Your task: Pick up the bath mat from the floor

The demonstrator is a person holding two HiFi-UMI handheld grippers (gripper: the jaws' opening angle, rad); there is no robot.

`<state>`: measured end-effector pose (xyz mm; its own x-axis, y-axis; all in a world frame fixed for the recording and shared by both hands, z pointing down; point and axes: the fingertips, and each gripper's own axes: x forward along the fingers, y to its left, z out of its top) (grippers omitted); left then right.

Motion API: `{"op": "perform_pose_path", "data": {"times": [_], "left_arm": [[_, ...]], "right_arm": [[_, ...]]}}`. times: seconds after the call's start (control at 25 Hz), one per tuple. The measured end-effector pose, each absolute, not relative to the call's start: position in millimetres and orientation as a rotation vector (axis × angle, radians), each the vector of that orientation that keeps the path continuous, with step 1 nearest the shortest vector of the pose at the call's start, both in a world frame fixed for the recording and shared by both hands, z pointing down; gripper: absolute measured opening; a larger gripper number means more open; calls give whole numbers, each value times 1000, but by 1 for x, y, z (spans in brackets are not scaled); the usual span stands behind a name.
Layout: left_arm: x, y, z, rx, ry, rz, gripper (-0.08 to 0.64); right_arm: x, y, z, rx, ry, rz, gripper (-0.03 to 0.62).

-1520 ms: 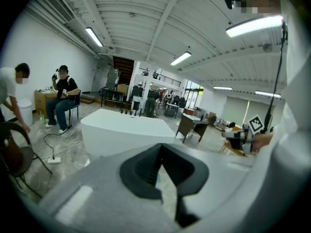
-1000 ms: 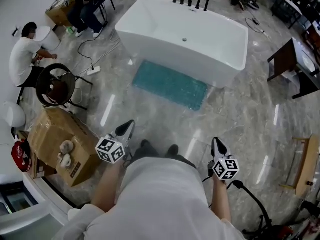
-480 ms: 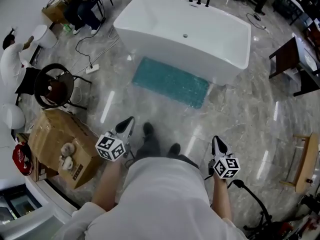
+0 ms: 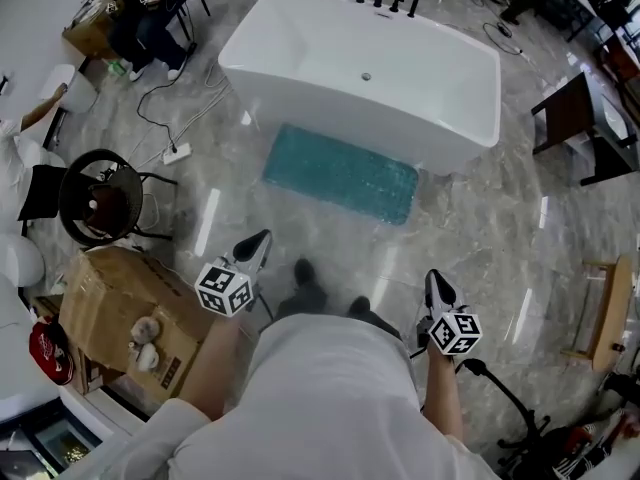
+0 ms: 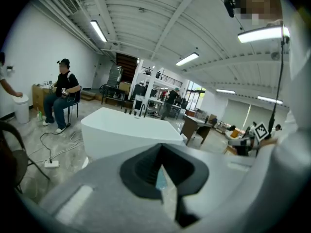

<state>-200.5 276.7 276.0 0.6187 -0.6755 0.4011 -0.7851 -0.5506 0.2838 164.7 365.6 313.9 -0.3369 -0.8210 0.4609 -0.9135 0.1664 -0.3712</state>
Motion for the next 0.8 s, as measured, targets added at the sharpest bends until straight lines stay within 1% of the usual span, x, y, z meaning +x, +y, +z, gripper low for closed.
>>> {"op": "perform_pose_path", "data": {"times": [0.44, 0.6, 0.8], "left_arm": [[-268, 208, 288, 2480, -981, 343, 0], [-273, 194, 297, 2452, -989, 350, 0], [-264, 170, 305, 2428, -996, 358, 1]], "right_arm": [[104, 318, 325, 1797, -2154, 935, 6], [99, 310, 331, 1799, -2124, 958, 6], [105, 279, 336, 1790, -2120, 970, 6]]}}
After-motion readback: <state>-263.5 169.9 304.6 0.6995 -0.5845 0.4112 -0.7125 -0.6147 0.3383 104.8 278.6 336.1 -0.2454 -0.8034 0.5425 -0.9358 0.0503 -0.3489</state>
